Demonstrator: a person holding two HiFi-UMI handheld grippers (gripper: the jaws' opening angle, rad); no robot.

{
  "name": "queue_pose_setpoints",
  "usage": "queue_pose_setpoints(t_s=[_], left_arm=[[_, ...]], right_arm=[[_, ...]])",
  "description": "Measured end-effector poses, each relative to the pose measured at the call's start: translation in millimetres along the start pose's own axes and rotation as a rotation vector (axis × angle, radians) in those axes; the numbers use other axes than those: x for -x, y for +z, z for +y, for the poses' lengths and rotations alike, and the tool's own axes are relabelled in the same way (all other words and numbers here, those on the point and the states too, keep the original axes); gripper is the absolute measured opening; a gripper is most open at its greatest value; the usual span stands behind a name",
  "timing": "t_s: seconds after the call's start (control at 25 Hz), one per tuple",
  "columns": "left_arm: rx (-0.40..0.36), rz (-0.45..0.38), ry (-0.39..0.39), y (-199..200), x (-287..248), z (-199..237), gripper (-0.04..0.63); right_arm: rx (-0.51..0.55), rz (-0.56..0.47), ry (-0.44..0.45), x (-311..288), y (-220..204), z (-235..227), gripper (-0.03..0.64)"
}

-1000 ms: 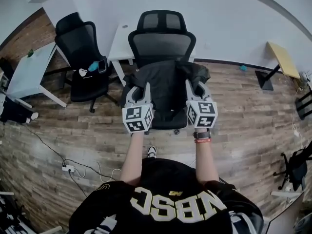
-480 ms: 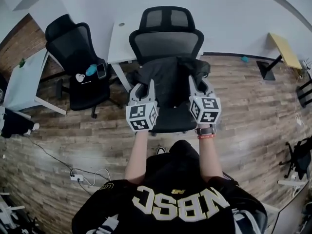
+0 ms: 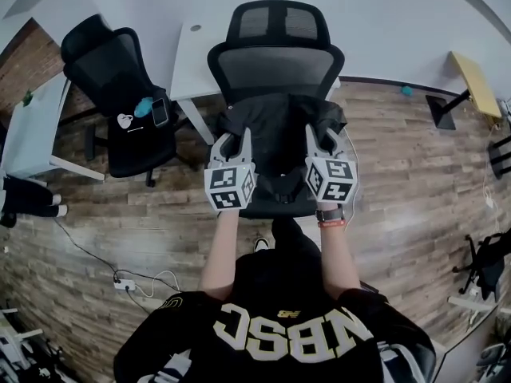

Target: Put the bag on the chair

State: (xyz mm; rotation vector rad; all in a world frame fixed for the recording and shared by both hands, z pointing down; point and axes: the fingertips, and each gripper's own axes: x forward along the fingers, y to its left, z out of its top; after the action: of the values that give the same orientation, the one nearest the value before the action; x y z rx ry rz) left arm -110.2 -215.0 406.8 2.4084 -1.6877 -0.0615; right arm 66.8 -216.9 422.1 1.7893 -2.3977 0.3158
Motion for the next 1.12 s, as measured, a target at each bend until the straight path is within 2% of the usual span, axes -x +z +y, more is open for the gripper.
queue_pose_setpoints(t_s=[0.4, 0.72, 1.12], left_arm=[[0.056, 0.126, 0.056, -53, -48, 24, 0.067], [0.04, 0.225, 0.074, -96, -84, 47, 0.072], [0.044, 0.349, 0.093, -159, -123, 72, 0.074]], right_arm=[[-0.054, 0.136, 0.025, -53, -51, -16, 0.072], [-0.115, 0.235, 0.025, -96, -98, -34, 0.072], [-0.131, 0.36, 0.02, -139, -159, -49, 0.074]])
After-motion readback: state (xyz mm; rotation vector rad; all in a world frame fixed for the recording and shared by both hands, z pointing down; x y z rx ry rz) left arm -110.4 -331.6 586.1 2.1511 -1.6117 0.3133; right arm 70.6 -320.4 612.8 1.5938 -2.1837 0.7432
